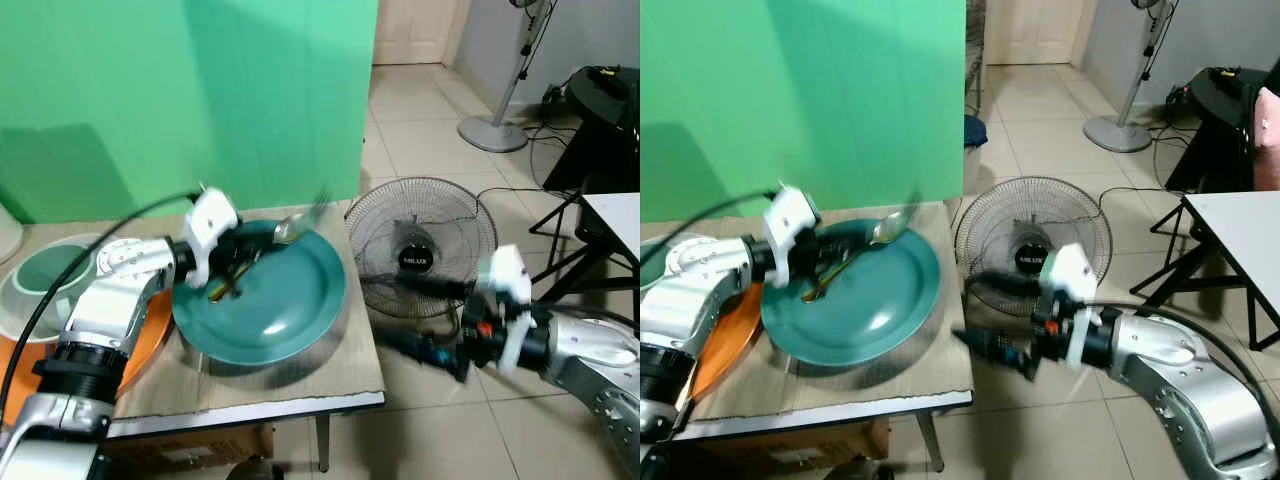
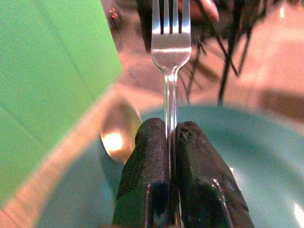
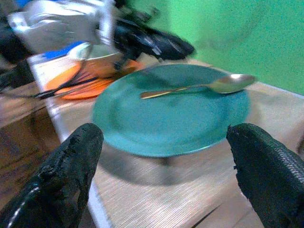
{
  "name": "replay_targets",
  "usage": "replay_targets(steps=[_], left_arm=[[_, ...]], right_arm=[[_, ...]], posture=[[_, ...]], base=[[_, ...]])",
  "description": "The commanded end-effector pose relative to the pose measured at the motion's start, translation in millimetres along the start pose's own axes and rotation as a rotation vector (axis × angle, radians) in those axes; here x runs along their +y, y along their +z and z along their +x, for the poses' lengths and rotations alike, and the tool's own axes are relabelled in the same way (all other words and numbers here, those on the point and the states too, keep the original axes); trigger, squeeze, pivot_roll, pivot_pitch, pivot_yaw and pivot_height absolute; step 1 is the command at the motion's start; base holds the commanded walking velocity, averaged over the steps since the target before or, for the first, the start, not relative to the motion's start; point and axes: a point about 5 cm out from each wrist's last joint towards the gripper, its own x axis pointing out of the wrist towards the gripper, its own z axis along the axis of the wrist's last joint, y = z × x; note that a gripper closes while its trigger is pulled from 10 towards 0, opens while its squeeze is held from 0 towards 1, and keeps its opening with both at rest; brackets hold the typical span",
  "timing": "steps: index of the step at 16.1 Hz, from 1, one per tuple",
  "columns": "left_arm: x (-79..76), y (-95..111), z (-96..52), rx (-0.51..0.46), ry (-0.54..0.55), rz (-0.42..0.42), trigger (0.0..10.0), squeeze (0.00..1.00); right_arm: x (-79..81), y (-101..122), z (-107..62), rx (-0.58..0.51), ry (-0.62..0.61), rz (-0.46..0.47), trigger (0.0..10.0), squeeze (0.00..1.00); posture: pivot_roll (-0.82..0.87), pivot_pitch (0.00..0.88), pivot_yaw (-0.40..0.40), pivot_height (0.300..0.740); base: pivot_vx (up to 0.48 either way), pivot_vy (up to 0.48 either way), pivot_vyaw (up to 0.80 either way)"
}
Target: Setting the table
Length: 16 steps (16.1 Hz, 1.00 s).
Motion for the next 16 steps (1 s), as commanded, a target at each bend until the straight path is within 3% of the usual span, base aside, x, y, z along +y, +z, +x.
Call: replay_targets(steps=[1, 4, 6, 7, 8, 10, 13, 16], left_arm=[[-1.0, 23.2, -3.7, -0.119, 0.045, -0.004, 0.0, 0.0], [-18.5, 37.6, -5.2, -0.211, 0.097, -0.026, 0.0, 0.0], [-25.0, 44.2, -6.8, -0.236, 0.201, 0.014, 0.0, 0.0], [-27.4, 49.3, -8.8, -0.26, 0.268, 0.043, 3.5, 0.0], [-32.8, 53.3, -9.7, -0.273, 0.335, 0.066, 10.0, 0.0], [-40.0, 53.4, -7.5, -0.271, 0.377, 0.04, 10.0, 0.0], [-54.3, 58.4, -9.8, -0.342, 0.473, -0.01, 10.0, 0.0], [-67.5, 49.6, -10.5, -0.308, 0.53, -0.029, 10.0, 0.0]], right_arm=[[2.1, 10.5, 3.8, -0.029, -0.033, -0.029, 10.0, 0.0], [5.3, 14.5, 16.3, -0.082, -0.101, -0.045, 10.0, 0.0], [3.7, 17.5, 21.5, -0.117, -0.184, -0.03, 10.0, 0.0], [2.1, 19.4, 23.3, -0.136, -0.239, -0.029, 10.0, 0.0], [-0.5, 21.9, 25.7, -0.171, -0.305, 0.003, 10.0, 0.0], [-4.1, 23.8, 27.3, -0.184, -0.375, -0.002, 10.0, 0.0], [-4.6, 23.5, 25.9, -0.182, -0.428, 0.012, 10.0, 0.0], [-2.4, 20.3, 24.6, -0.172, -0.476, 0.039, 10.0, 0.0]], posture=[[-0.12, 0.015, 0.044, 0.74], [-0.11, 0.025, 0.047, 0.74], [-0.1, 0.033, 0.039, 0.74], [-0.1, 0.035, 0.04, 0.74], [-0.09, 0.04, 0.043, 0.74], [-0.09, 0.04, 0.043, 0.74], [-0.09, 0.043, 0.039, 0.74], [-0.09, 0.039, 0.037, 0.74]], base=[[0.0, 0.0, 0.0], [0.0, 0.0, 0.0], [0.0, 0.0, -0.21], [0.0, 0.0, -0.78], [0.0, 0.0, -0.79], [0.0, 0.0, -0.78], [0.0, 0.0, -0.78], [0.0, 0.0, -0.78]])
